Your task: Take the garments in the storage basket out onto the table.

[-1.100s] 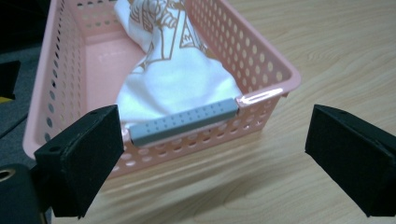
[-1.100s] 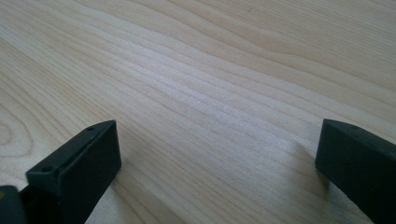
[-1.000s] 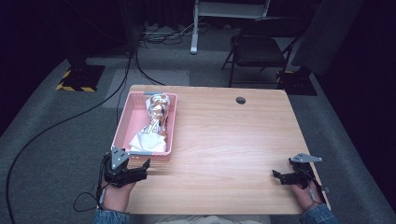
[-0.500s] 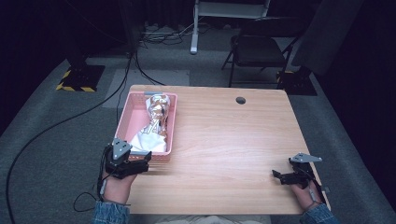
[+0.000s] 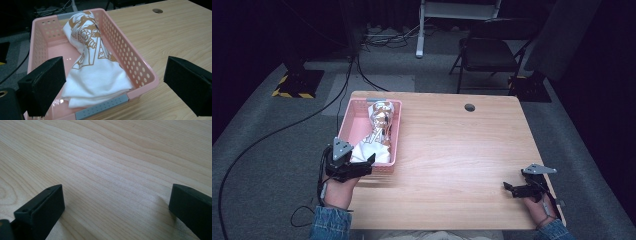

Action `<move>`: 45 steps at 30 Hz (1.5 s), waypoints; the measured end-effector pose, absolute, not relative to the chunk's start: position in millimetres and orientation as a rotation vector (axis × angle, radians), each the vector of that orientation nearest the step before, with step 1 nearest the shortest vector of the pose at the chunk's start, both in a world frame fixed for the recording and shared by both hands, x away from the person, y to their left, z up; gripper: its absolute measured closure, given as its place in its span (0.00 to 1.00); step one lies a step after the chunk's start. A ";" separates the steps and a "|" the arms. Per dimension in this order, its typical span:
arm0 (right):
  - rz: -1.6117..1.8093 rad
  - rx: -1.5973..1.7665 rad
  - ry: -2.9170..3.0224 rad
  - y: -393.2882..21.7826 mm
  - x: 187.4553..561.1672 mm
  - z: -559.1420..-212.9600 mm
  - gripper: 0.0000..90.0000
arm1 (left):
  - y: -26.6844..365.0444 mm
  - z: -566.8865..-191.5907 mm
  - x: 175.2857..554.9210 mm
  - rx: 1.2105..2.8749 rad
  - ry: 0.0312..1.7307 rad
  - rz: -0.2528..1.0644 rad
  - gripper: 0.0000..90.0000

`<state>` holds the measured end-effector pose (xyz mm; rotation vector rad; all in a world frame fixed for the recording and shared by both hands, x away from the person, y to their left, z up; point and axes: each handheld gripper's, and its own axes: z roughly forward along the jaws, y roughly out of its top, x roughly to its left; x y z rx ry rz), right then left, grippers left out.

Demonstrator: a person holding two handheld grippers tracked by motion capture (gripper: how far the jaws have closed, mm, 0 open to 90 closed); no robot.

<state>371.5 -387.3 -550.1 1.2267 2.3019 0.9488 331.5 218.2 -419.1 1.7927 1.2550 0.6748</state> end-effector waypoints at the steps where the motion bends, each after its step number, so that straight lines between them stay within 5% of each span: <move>1: 0.949 1.227 2.302 -387.3 371.5 -550.1 0.00 | 218.2 -418.7 332.7 1.790 1.257 0.677 0.04; 45: 0.947 1.229 2.298 -386.7 371.5 -550.0 0.00 | 201.8 -415.1 415.3 1.763 1.262 0.715 0.04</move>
